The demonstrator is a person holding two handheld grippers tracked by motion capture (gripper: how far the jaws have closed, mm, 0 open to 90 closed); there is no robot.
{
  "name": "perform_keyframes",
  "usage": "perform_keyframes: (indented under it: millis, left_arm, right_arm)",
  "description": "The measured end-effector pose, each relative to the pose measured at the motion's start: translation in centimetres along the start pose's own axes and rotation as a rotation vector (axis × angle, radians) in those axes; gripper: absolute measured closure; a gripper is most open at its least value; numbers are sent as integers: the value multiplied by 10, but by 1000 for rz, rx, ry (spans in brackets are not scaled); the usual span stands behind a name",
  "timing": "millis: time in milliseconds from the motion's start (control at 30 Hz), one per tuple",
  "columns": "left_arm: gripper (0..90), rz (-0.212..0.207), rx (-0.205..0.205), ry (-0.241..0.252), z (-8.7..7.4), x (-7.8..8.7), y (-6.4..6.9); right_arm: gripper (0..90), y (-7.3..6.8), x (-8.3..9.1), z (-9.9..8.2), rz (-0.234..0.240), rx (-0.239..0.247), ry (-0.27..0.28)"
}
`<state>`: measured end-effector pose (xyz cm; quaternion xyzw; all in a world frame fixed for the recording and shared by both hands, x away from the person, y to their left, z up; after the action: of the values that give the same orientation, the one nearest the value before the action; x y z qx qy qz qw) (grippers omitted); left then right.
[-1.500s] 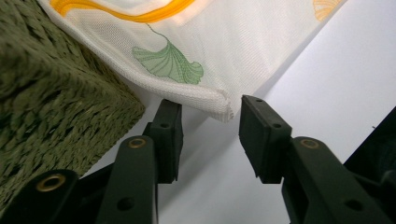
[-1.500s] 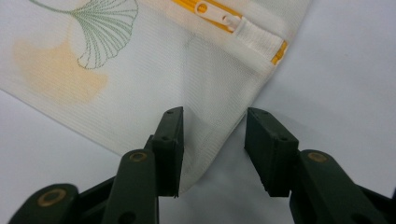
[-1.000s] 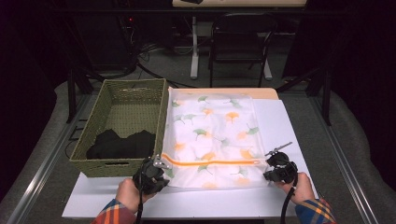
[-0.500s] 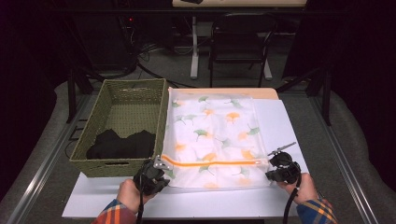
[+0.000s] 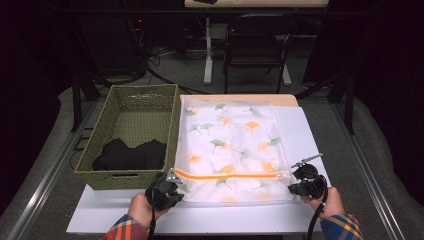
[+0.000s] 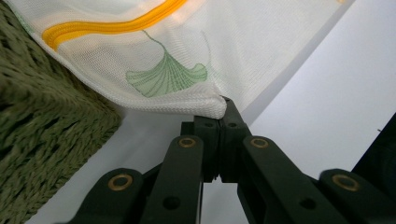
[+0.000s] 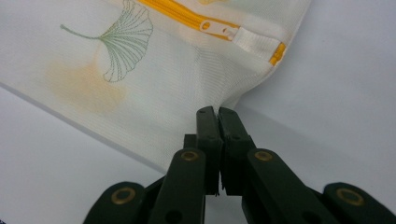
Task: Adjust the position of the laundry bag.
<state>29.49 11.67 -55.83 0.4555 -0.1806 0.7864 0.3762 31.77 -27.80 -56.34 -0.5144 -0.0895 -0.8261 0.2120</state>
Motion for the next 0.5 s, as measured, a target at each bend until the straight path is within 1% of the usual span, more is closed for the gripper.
perform_keyframes:
  millis: [100,167,267,333,367,400,500]
  left_arm:
    - [896,-4,-4,-4,0,-2,1]
    - [896,-10,2,-3,-1,-2,1]
    - [896,-8,4,-2,-1,-3,0]
    - [896,-11,4,-4,-2,-4,0]
    - [896,-18,6,-7,-2,-4,0]
    - [896,-16,5,-4,-3,-5,1]
    - [896,-24,9,-12,-4,-7,2]
  right_arm:
    - [891,1,0,0,0,9,5]
    - [891,1,1,-1,0,14,7]
    - [891,0,4,-2,1,0,5]
    - [892,0,5,-3,4,9,11]
    - [891,0,5,-3,7,7,12]
    - [891,0,7,-4,7,-2,12]
    - [892,0,9,-6,8,-1,15]
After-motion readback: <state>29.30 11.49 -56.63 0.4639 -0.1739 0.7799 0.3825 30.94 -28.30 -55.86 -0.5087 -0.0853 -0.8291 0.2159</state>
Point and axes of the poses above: each handheld gripper's, and its own axes: x roughly backward along the jaws, z roughly out of its top, y roughly to its right, the point moved 5 cm from there along -x, roughly forward along the jaws, and after that the axes turned 4 degrees about y, right-handed, at the moved point
